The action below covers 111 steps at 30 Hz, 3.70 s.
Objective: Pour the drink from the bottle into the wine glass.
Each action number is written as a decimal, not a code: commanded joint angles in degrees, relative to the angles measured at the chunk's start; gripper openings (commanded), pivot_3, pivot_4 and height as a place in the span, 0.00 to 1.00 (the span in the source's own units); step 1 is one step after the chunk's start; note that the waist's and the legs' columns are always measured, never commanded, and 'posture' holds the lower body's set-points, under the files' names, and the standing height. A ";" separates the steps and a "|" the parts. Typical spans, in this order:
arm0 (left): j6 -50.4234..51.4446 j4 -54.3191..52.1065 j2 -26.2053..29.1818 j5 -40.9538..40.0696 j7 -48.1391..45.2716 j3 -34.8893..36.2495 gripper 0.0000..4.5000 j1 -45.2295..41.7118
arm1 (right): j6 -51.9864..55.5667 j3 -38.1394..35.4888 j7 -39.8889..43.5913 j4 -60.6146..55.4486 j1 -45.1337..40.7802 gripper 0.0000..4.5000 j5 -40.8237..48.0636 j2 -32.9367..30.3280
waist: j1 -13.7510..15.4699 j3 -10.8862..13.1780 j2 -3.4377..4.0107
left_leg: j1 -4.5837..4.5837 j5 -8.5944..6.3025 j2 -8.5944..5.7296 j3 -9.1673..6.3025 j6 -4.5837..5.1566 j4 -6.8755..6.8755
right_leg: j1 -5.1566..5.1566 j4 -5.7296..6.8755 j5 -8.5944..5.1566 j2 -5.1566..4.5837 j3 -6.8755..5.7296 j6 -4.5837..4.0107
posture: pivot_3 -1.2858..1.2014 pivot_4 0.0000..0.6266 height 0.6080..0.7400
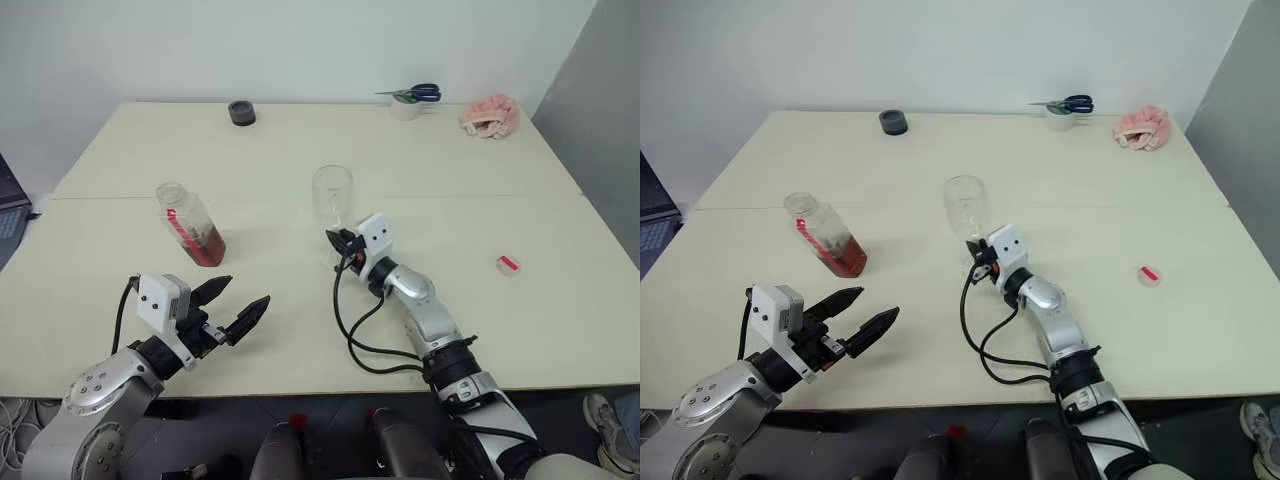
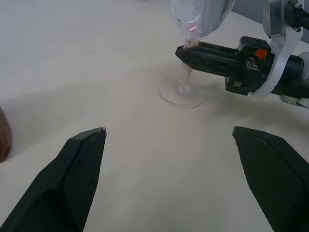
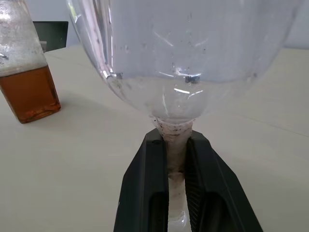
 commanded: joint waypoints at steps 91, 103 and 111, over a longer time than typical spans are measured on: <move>-15.39 34.87 0.63 17.07 4.32 -0.06 0.44 -31.53 | 53.09 -7.02 25.24 -38.39 -22.69 1.00 31.02 -34.14 | 0.32 0.04 -0.09 | -0.10 -0.03 -0.06 -0.04 0.00 -0.06 | -0.04 0.00 -0.09 -0.11 -0.13 -0.02 | 0.52 0.24 1.00; -18.76 43.84 5.06 25.89 -2.87 -12.44 0.41 -55.17 | 50.09 -18.85 21.37 -52.81 -3.38 1.00 32.76 -42.05 | 2.52 0.15 -0.26 | -0.48 -0.02 -0.11 -0.35 -0.01 0.17 | -0.14 -0.04 -0.07 -0.02 -0.35 0.01 | 0.52 0.24 1.00; -38.88 59.28 6.84 38.91 -8.37 -22.75 0.41 -68.55 | 50.13 -26.44 17.05 -64.35 11.49 1.00 36.81 -44.32 | 2.28 0.17 -0.23 | -0.44 -0.03 -0.17 -0.29 -0.01 0.03 | -0.15 -0.05 -0.05 -0.09 -0.29 -0.03 | 0.52 0.24 1.00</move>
